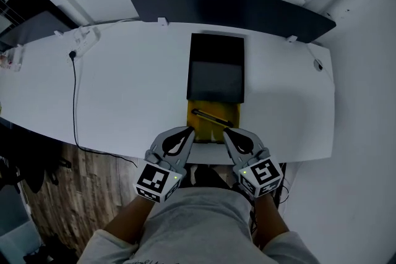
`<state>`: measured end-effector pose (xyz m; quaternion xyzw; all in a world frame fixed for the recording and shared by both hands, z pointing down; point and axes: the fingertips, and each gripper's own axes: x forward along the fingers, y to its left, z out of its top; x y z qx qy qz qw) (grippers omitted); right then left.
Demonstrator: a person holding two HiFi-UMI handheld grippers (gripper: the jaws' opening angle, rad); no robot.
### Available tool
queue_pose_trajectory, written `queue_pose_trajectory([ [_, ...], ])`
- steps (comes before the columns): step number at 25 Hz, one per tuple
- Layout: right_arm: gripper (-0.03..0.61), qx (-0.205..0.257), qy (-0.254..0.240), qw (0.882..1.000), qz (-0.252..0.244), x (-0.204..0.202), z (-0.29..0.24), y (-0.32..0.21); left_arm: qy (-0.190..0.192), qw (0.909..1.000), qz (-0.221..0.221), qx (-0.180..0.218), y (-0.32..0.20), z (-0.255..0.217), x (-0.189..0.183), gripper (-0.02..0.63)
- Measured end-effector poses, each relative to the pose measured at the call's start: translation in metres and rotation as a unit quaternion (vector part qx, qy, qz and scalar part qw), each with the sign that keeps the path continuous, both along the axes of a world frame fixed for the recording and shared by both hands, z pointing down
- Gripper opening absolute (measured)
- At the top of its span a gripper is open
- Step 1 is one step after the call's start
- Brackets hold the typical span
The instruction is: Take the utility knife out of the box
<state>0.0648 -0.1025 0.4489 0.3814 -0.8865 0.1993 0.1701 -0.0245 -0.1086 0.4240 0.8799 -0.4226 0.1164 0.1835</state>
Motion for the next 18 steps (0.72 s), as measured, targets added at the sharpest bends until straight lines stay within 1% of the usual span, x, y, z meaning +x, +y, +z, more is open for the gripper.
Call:
queue_pose_trajectory([
  [5,0.014,-0.014,0.019,1.000,-0.005,0.000,0.023,-0.005,-0.003,1.0000,0.001,-0.009,-0.005,0.017,-0.003,0.001],
  [10,0.014,-0.019,0.048,0.998,-0.022,-0.003,0.037,-0.009,-0.008,0.9998,0.002,-0.019,-0.004,0.032,-0.008,0.000],
  [15,0.014,-0.017,0.092,0.994,-0.048,-0.010,0.053,-0.015,-0.006,0.9995,0.000,-0.031,-0.005,0.045,-0.011,0.001],
  [18,0.015,-0.022,0.119,0.991,-0.063,-0.010,0.064,-0.017,-0.005,0.9995,0.000,-0.031,-0.007,0.051,-0.011,0.000],
])
